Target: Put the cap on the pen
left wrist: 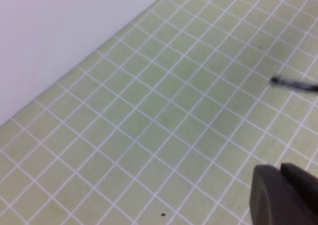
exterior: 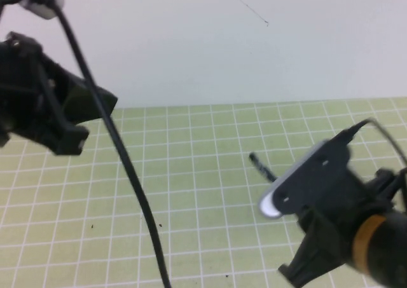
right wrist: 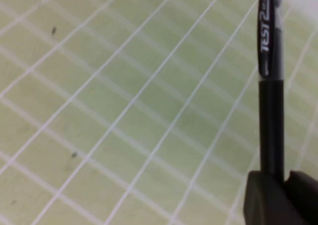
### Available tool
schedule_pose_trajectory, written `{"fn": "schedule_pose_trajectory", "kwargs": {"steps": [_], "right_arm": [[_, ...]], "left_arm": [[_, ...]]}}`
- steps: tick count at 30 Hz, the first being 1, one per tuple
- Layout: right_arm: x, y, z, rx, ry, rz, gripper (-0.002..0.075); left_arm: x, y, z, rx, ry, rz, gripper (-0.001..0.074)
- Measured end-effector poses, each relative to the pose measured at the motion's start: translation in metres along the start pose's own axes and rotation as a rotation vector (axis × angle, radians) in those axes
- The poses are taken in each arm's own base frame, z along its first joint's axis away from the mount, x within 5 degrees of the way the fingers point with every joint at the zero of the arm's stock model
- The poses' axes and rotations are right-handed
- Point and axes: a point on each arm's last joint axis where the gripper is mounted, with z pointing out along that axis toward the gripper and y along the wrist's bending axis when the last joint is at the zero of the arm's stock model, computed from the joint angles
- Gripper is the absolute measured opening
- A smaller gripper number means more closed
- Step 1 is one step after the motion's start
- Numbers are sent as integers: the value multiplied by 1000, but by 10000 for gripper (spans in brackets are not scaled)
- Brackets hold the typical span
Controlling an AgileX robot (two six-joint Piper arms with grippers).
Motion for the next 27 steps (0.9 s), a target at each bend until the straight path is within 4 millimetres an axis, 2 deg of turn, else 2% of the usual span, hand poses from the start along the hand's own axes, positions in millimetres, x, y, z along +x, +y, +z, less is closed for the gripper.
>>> {"fn": "schedule_pose_trajectory", "kwargs": {"steps": [6,13,18,27], "right_arm": [[15,20,40,-90,140,76,55],[30,9,83,-171,213,264,55],[47,4,105,-170,314,308,55],[71,18,130,-168,443,285,55]], "left_arm": [[14,-12,-18,-28,-23,-3,0],[37,-24,-29,-34,-32,-14,0],[55,-32,-34,-31,-24,-35,0],[73,-34,-26,-15,22,-58,0]]}}
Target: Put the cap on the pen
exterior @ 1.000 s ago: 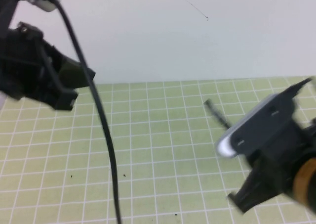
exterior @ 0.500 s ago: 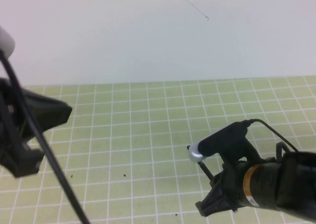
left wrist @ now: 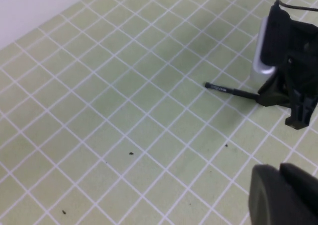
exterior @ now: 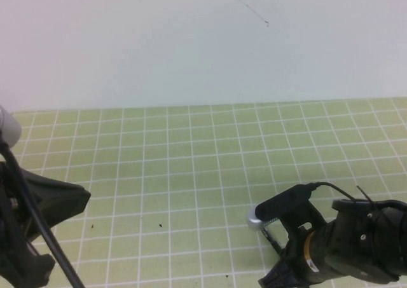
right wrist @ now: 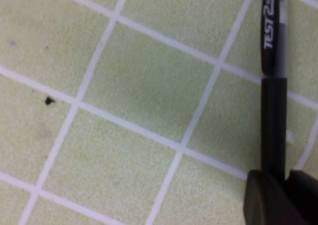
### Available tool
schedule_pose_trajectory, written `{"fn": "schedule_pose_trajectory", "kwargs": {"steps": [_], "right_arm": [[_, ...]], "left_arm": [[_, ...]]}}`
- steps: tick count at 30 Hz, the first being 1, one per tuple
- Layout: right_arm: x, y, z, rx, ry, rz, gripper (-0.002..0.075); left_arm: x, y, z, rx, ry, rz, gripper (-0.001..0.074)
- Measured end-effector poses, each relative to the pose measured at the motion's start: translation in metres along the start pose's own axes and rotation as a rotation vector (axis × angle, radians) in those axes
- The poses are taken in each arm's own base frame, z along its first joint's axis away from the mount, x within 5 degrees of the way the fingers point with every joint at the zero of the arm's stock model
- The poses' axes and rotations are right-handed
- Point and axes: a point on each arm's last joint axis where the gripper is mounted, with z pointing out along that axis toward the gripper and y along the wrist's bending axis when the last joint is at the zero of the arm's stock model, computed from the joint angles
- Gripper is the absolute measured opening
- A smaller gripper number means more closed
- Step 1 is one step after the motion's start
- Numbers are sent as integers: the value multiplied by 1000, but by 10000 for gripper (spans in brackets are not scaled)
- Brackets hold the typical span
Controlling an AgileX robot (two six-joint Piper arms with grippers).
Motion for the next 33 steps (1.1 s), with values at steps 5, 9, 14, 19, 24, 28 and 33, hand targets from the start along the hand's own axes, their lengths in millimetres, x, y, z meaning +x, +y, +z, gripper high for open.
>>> {"fn": "schedule_pose_trajectory", "kwargs": {"steps": [5,9,14,19,24,28,33], "right_arm": [[0,1,3,-6,-4,-16,73],[-1,1,4,-8,-9,-21,125],[1,0,4,10,16,-34,179],[1,-1,0,16,14,-70,187],[-10,-4,-27,6,-90,-144,188],[-17,-8,-60,11,-190,-223,188],[-16,-21,-115,61,-297,-291,146]], "left_arm": [[0,0,0,3,1,-3,1],[0,0,0,5,2,-4,0],[1,-1,0,12,15,-3,1],[1,-1,0,16,15,-5,0],[2,-5,0,53,19,-24,0],[0,-8,0,84,-1,-48,0],[-5,-14,-1,158,-53,-70,0]]}}
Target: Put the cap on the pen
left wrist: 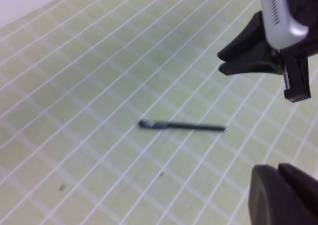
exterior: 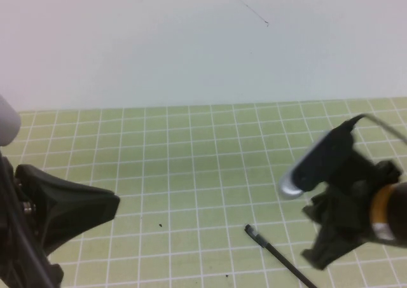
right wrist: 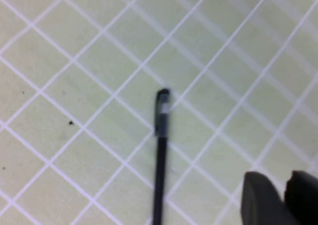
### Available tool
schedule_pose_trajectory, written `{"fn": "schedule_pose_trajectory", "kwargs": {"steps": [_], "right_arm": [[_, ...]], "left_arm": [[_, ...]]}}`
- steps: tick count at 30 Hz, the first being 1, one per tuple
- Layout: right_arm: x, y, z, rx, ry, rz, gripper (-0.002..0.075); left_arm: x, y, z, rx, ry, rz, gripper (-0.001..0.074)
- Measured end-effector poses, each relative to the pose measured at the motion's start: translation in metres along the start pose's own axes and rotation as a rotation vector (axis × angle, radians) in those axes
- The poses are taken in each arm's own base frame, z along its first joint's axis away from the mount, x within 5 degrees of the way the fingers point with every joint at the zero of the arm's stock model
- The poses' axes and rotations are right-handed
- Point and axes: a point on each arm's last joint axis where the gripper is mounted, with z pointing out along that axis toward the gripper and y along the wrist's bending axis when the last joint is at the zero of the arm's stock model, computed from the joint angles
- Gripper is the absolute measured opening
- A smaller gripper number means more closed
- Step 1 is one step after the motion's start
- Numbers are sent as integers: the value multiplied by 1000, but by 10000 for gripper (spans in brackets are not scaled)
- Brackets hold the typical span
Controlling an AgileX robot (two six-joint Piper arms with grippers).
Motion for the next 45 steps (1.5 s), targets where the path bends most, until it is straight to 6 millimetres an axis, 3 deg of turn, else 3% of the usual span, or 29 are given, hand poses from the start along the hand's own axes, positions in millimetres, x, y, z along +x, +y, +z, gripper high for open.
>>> {"fn": "schedule_pose_trajectory", "kwargs": {"steps": [4,10,15,19,25,37,45], "right_arm": [[-2,-12,-54,23,-120,-56,34],[14,-24,-135,47,-345,-76,0],[53,-23,-163,75,-450,-64,-1],[89,-14,-160,64,-512,-51,-1],[129,2,-137,52,-584,-71,-1],[162,15,-102,17,-436,-96,-1],[174,16,-95,12,-331,-99,-1]], "left_arm": [[-5,-9,-1,101,-59,25,0],[-9,-20,-3,218,-107,38,0],[-10,-23,-4,256,-113,26,0],[-10,-24,-4,262,-109,18,0],[-10,-23,-4,260,-110,2,1],[-16,-20,-4,230,-173,-55,1],[-15,-21,-4,244,-159,-54,0]]}}
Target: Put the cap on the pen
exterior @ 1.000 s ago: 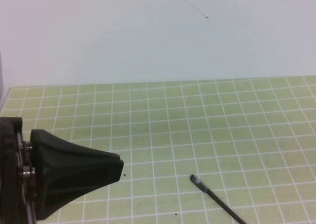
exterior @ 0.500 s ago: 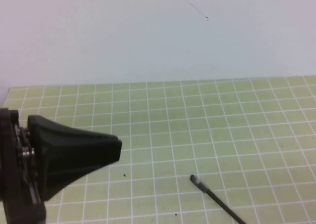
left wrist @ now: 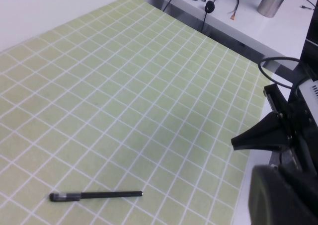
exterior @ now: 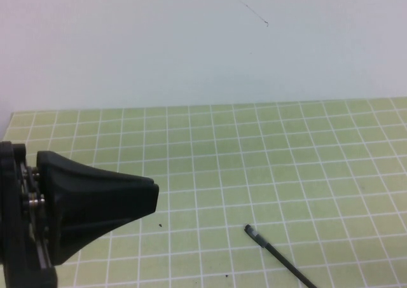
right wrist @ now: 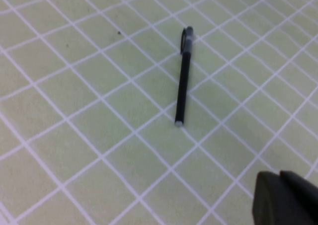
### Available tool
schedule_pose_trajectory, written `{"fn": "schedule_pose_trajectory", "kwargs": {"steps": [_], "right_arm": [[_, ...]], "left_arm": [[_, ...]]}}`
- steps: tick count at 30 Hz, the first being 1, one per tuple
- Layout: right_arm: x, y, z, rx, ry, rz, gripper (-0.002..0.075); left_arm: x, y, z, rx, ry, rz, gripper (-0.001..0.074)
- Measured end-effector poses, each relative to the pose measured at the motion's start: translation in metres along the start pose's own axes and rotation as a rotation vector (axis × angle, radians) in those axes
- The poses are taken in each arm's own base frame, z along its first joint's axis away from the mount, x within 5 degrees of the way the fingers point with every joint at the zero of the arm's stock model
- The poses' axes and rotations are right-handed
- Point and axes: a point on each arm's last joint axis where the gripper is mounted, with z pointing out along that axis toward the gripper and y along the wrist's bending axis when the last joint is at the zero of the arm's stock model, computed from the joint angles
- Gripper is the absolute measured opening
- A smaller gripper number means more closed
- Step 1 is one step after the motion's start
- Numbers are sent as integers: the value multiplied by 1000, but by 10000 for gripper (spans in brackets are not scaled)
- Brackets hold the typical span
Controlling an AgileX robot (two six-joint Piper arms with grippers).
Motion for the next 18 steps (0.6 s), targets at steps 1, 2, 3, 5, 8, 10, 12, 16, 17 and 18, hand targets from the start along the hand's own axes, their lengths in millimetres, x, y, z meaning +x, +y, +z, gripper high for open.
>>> {"fn": "schedule_pose_trajectory", "kwargs": {"steps": [1,2,3,5,8,10,12,16,17,18], "right_arm": [[1,0,0,0,10,0,-1],[1,0,0,-1,15,0,-1],[2,0,0,-1,22,0,-1],[3,0,0,-2,31,0,-1],[3,0,0,-2,31,0,-1],[3,0,0,-2,31,0,-1],[3,0,0,-2,31,0,-1],[3,0,0,-2,31,0,-1],[3,0,0,-2,31,0,-1],[3,0,0,-2,31,0,-1]], "left_arm": [[0,0,0,0,0,0,0],[0,0,0,0,0,0,0],[0,0,0,0,0,0,0],[0,0,0,0,0,0,1],[0,1,0,-10,3,6,1],[0,1,0,-15,-2,6,1],[0,1,0,-16,-3,6,1],[-1,2,0,-20,-8,6,0],[-1,2,0,-20,-8,6,0],[-1,2,0,-20,-8,6,0]]}}
